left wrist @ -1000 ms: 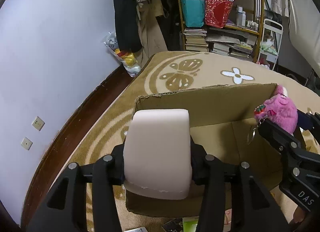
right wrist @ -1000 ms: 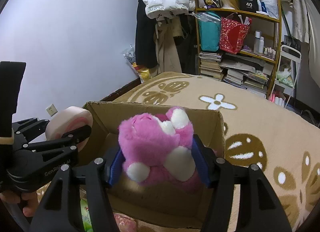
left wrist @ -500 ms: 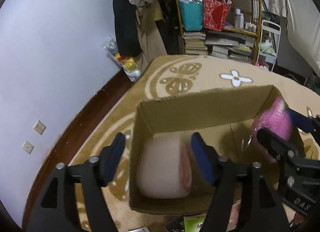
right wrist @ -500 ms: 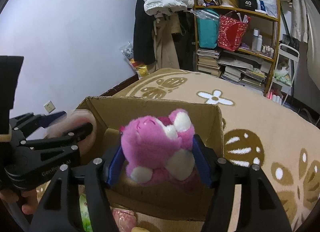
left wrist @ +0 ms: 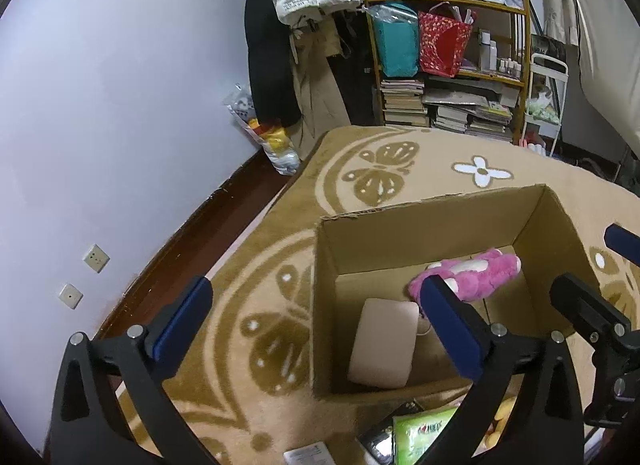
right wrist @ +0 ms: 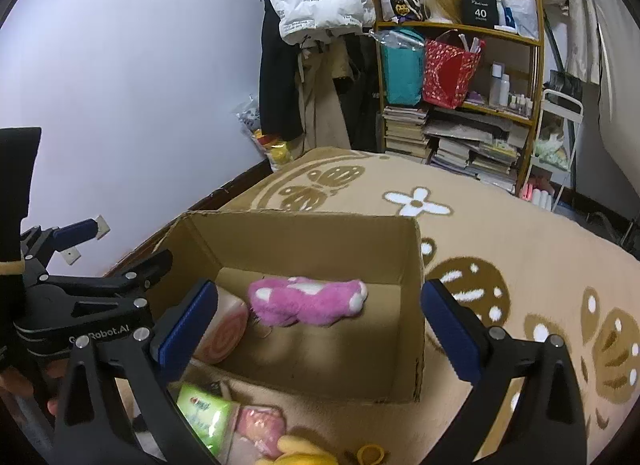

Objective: Organize soft objects
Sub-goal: 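Open both tools to drop the cushion and bear into the box, then grasp the green tissue pack with the left tool while the right tool grasps the yellow plush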

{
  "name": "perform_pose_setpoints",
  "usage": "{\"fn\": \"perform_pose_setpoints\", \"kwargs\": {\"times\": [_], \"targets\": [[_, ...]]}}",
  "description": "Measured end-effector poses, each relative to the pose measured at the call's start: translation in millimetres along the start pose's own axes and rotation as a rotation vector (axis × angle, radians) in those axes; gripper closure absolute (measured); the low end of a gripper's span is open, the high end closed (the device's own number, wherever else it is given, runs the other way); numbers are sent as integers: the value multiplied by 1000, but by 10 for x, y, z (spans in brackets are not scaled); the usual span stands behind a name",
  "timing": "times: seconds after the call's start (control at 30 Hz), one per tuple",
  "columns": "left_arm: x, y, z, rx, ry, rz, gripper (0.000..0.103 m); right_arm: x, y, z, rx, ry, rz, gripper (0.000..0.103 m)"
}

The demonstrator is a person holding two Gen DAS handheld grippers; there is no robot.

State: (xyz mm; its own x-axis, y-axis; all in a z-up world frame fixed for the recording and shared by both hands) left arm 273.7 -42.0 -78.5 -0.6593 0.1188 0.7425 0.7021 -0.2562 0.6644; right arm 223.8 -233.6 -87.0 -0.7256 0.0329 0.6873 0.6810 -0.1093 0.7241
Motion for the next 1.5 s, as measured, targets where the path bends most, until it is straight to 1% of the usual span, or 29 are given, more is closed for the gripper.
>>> {"fn": "perform_pose_setpoints", "kwargs": {"times": [0.23,0.43,0.6,0.73,0.9,1.1,1.17,1.23,1.33,1.4,1.5], "targets": [[327,-94,202,66,1,-8,0,315,18,4,-19,-2,-29,0],[554,-281,278,88,0,26,0,552,-42,-22,-36,-15,-22,0],[693,-484,299,124,-30,49,0,697,-165,-32,-50,2,-12,0],[742,-636,275,125,-38,69,0,756,-278,-12,-48,9,-1,0],[790,-767,213,155,-61,79,0,764,-485,-17,-47,6,38,0],[685,-875,77,152,-88,119,0,683,-731,-50,-78,23,98,0],[643,-914,40,149,-85,120,0,631,-802,-62,-79,29,122,0],[573,-963,3,141,-78,137,0,573,-869,-59,-79,31,143,0],[454,-1028,-70,116,-83,175,0,465,-1006,-101,-94,24,192,0],[387,-1058,-124,93,-78,188,0,380,-1110,-135,-112,26,233,0],[273,-1075,-211,73,-91,210,0,288,-1237,-146,-124,34,276,0]]}}
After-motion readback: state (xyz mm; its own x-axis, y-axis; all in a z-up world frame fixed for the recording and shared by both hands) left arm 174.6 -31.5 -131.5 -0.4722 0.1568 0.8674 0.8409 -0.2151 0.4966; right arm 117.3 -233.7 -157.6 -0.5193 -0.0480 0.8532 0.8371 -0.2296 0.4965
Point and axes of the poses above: each gripper's, at about its wrist camera, not at the fingertips, and x roughly against the way its jaws point, z to its left, y to its top, the point moved 8 cm from there along -x, roughly the way its jaws point, and after that the axes turned 9 degrees about -y, right-handed, at the moved point
